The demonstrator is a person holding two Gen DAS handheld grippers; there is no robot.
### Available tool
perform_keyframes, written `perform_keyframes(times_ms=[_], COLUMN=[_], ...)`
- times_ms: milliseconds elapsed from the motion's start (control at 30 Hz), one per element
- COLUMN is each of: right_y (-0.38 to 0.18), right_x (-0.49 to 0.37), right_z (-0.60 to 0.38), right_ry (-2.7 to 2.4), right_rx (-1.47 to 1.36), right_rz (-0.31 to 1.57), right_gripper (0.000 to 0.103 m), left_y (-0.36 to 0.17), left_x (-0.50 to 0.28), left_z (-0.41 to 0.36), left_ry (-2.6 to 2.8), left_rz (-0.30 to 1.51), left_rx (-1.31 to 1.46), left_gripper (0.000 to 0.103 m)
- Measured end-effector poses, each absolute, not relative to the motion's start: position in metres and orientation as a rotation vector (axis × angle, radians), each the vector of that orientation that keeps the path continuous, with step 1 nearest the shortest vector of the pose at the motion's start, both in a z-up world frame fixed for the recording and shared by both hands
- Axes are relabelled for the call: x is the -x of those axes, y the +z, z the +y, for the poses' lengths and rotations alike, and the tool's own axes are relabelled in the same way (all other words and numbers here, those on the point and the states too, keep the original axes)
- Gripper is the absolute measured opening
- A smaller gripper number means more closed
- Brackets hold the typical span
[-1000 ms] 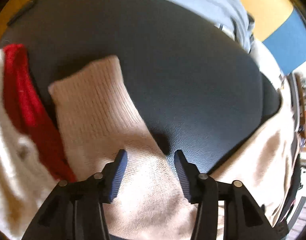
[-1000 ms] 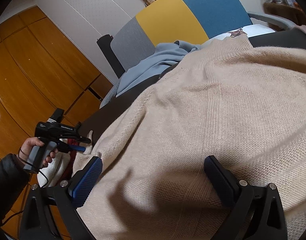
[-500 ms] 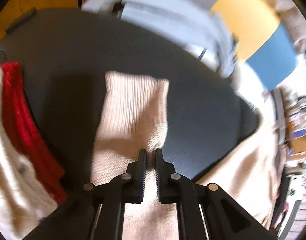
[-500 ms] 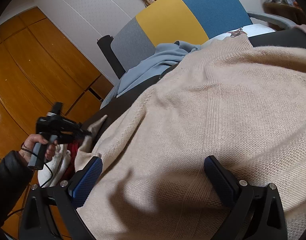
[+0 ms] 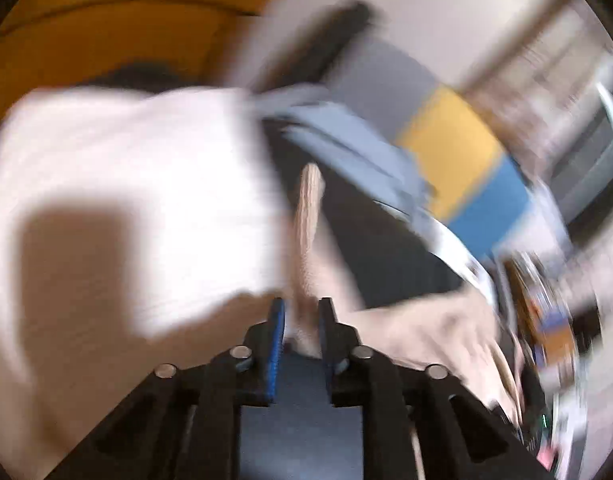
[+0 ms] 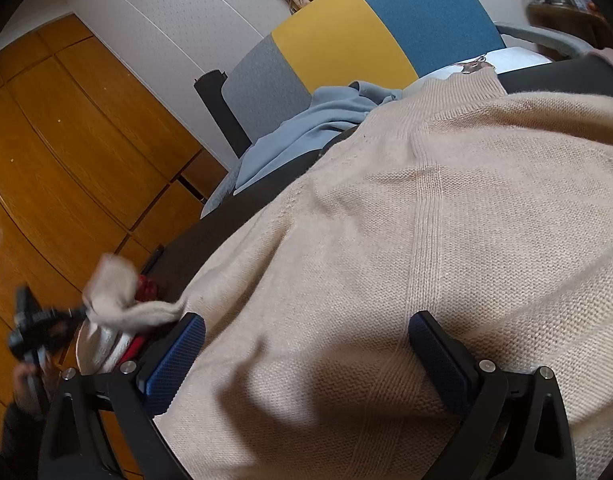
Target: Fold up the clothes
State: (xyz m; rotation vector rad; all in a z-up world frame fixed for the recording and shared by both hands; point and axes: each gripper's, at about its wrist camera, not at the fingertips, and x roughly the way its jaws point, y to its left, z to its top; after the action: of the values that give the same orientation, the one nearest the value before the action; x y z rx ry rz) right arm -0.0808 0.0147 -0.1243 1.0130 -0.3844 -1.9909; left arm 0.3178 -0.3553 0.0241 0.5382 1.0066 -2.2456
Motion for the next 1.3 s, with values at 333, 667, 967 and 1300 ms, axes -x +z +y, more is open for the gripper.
perform_keyframes(times_ms=[333,667,967,1300], right_y=[-0.124,-0.115,-0.056,-0.121], right_x=[0.081,0.088,0.195,0.274], right_z=[0.013,0.009,-0.001,-0.114], right_ry=[-1.999,-1.997,-2.21,-2.201], right_rx=[-1.019,-1.061,-0.983,-1.159], right_rz=[-0.368,-0.312,-0.085,0.266], right_gripper=[0.103,0.103,0.103,0.103], left_y=[0.027,-0.048,-0.104,-0.115], left_x=[-0.277,-0.045,-0.028,-0.064], left_z=[-0.34,-0.285,-0.285,-0.33], left_ry=[-2.398,-2.634,-2.623,-2.503], left_rz=[0.863,0.838,0.739,0.645], left_rx=[-0.596,-1.01,-1.13,-1.104], left_gripper=[0.027,0.027,0.026,0.005])
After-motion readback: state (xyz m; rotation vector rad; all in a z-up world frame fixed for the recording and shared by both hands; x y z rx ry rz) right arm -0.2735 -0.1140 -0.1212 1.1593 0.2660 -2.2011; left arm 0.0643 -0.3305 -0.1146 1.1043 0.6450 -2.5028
